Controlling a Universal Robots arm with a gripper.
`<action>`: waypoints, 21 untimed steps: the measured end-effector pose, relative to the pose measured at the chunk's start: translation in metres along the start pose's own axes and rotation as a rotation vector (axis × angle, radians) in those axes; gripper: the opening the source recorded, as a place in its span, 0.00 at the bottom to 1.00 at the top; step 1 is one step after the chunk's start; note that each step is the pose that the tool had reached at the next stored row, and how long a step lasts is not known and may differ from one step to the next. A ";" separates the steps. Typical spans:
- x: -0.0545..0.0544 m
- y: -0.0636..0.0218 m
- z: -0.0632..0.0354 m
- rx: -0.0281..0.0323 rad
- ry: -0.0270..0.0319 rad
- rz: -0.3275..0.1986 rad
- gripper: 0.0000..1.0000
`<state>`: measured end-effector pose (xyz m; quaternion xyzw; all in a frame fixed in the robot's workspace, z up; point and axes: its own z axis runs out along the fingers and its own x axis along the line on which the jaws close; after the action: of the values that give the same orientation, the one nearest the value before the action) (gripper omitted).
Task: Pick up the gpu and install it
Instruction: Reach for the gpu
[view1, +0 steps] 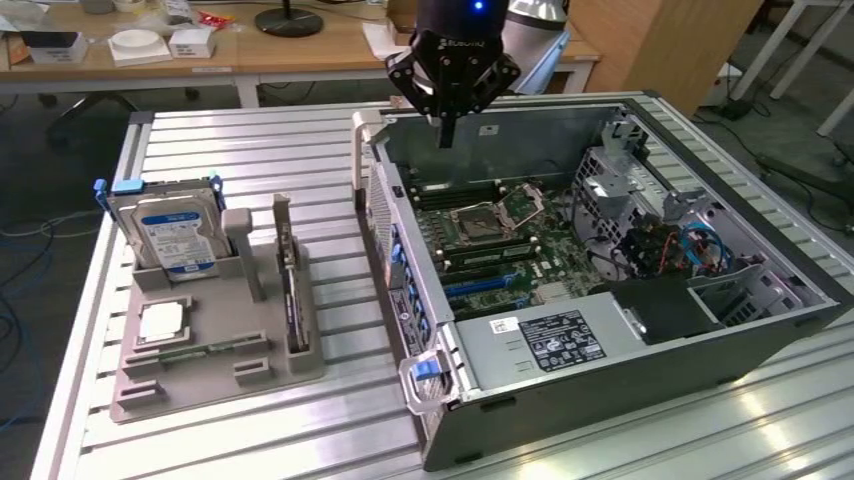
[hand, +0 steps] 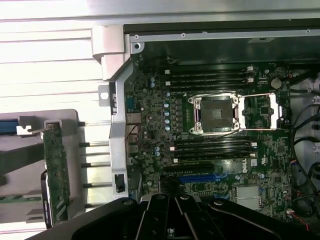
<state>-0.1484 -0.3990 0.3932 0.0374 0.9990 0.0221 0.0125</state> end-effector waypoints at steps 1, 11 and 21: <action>0.000 0.0000 0.0000 0.0001 0.0000 0.000 0.10; 0.007 -0.0006 -0.0001 0.0000 0.0000 0.000 0.10; 0.013 -0.0012 -0.0002 0.0000 -0.0001 0.000 0.10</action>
<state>-0.1612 -0.3992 0.3930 0.0374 0.9990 0.0221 0.0125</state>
